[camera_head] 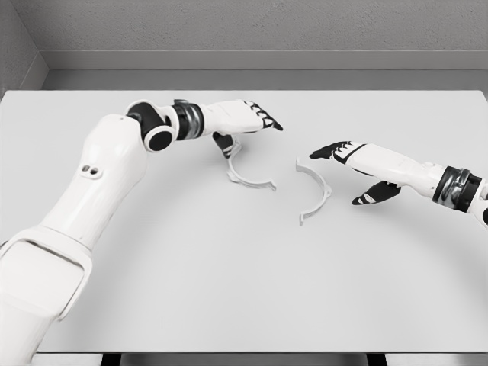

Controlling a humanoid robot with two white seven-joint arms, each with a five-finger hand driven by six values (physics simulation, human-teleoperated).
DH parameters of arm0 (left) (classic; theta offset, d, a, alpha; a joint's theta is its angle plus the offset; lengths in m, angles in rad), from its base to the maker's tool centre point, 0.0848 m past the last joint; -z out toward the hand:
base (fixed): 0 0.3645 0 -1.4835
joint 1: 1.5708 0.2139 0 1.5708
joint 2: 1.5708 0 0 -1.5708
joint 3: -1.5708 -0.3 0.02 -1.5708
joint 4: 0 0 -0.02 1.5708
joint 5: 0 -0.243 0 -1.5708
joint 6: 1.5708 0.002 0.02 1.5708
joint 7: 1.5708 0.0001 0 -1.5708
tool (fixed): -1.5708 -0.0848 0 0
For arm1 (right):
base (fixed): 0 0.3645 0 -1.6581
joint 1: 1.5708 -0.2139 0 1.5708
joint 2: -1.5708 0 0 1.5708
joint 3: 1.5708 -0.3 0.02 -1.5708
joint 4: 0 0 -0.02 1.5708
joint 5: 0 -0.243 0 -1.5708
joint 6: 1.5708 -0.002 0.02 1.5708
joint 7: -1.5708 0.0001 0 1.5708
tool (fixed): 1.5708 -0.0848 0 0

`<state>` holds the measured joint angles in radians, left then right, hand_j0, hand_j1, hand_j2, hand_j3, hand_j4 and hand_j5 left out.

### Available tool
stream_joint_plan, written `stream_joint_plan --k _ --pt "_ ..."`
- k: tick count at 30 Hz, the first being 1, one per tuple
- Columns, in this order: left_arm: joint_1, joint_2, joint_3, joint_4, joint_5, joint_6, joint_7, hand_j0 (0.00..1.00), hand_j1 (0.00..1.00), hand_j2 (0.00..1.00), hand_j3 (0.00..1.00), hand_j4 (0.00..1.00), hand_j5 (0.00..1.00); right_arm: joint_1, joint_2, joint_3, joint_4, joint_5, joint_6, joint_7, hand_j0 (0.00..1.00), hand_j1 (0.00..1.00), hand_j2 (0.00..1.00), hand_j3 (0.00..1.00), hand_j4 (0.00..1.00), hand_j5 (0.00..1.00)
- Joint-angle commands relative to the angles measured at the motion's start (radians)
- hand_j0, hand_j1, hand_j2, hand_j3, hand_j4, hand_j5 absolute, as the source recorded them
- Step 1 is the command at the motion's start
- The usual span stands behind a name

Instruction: Assemble PVC drainage pipe clamps

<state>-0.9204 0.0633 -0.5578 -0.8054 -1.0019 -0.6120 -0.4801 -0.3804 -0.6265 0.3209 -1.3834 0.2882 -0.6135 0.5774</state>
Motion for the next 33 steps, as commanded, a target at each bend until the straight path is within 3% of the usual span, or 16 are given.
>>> stream_joint_plan --k 1,5,8,10,11,13,14,16,17,19,22,23,25,27,31,33 --pt "-0.002 0.0 -0.002 0.0 -0.015 0.001 0.017 1.0 1.0 1.0 1.0 1.0 1.0 0.0 -0.001 0.0 0.0 -0.007 0.003 -0.001 1.0 1.0 1.0 1.0 1.0 1.0" --pt "-0.008 0.01 -0.001 -0.001 -0.017 0.001 0.017 1.0 1.0 1.0 1.0 1.0 1.0 0.0 -0.001 0.0 0.0 -0.007 0.003 0.001 1.0 1.0 1.0 1.0 1.0 1.0" --pt "-0.017 0.101 0.032 -0.012 -0.017 0.001 0.009 1.0 1.0 1.0 1.0 1.0 1.0 0.0 -0.002 0.0 0.0 -0.007 0.003 -0.001 1.0 1.0 1.0 1.0 1.0 1.0" --pt "-0.029 0.118 0.038 -0.047 -0.003 0.001 0.009 1.0 1.0 1.0 1.0 1.0 1.0 0.0 -0.002 0.0 0.0 -0.007 0.003 -0.001 1.0 1.0 1.0 1.0 1.0 1.0" --pt "-0.026 0.13 0.039 -0.106 0.022 0.001 0.008 1.0 1.0 1.0 1.0 1.0 1.0 0.002 -0.001 0.0 0.0 -0.007 0.003 0.001 1.0 1.0 1.0 1.0 1.0 1.0" --pt "-0.012 0.187 0.059 -0.187 0.158 0.001 -0.034 1.0 1.0 1.0 1.0 1.0 1.0 0.002 -0.001 0.001 -0.003 -0.007 0.003 0.001 1.0 1.0 1.0 1.0 1.0 1.0" --pt "-0.009 0.202 0.093 -0.19 0.204 0.001 -0.052 1.0 1.0 1.0 1.0 1.0 1.0 0.009 0.002 0.004 -0.005 -0.007 0.003 0.001 1.0 1.0 1.0 1.0 1.0 1.0" --pt "0.024 0.318 0.116 -0.317 0.333 0.001 -0.058 1.0 1.0 1.0 1.0 1.0 1.0 0.025 0.005 0.012 -0.02 -0.006 0.003 0.001 1.0 1.0 1.0 1.0 1.0 1.0" --pt "0.049 0.421 0.11 -0.379 0.428 0.001 -0.06 1.0 1.0 1.0 1.0 1.0 1.0 0.031 0.008 0.013 -0.02 -0.006 0.003 0.001 1.0 1.0 1.0 1.0 1.0 1.0" --pt "0.077 0.582 0.102 -0.431 0.609 0.001 -0.06 1.0 1.0 1.0 1.0 1.0 1.0 0.028 0.011 0.033 -0.02 -0.006 0.003 0.002 1.0 1.0 1.0 1.0 1.0 1.0" --pt "0.109 0.681 0.096 -0.526 0.643 0.001 -0.06 1.0 1.0 1.0 1.0 1.0 1.0 0.017 0.011 0.032 -0.02 -0.006 0.003 0.002 1.0 1.0 1.0 1.0 1.0 1.0" --pt "0.133 0.708 0.082 -0.578 0.695 0.001 -0.06 1.0 1.0 1.0 1.0 1.0 1.0 0.011 0.013 0.029 -0.02 -0.006 0.003 0.002 1.0 1.0 1.0 1.0 1.0 1.0" --pt "0.175 0.773 0.078 -0.701 0.713 0.001 -0.097 1.0 1.0 1.0 1.0 1.0 1.0 -0.035 0.014 0.026 -0.016 -0.006 0.003 0.004 1.0 1.0 1.0 1.0 1.0 1.0" --pt "0.245 0.834 0.076 -0.781 0.776 0.001 -0.109 1.0 1.0 1.0 1.0 1.0 1.0 -0.123 0.07 0.032 0.007 -0.001 0.003 0.031 1.0 1.0 1.0 1.0 1.0 1.0" --pt "0.344 0.836 0.091 -0.83 0.776 0.001 -0.131 1.0 1.0 1.0 1.0 1.0 1.0 -0.285 0.223 0.115 0.179 0.002 0.003 0.033 1.0 1.0 1.0 1.0 1.0 1.0" --pt "0.354 0.851 0.116 -0.83 0.778 0.001 -0.131 1.0 1.0 1.0 1.0 1.0 1.0 -0.345 0.297 0.152 0.267 0.019 0.003 0.033 1.0 1.0 1.0 1.0 1.0 1.0"
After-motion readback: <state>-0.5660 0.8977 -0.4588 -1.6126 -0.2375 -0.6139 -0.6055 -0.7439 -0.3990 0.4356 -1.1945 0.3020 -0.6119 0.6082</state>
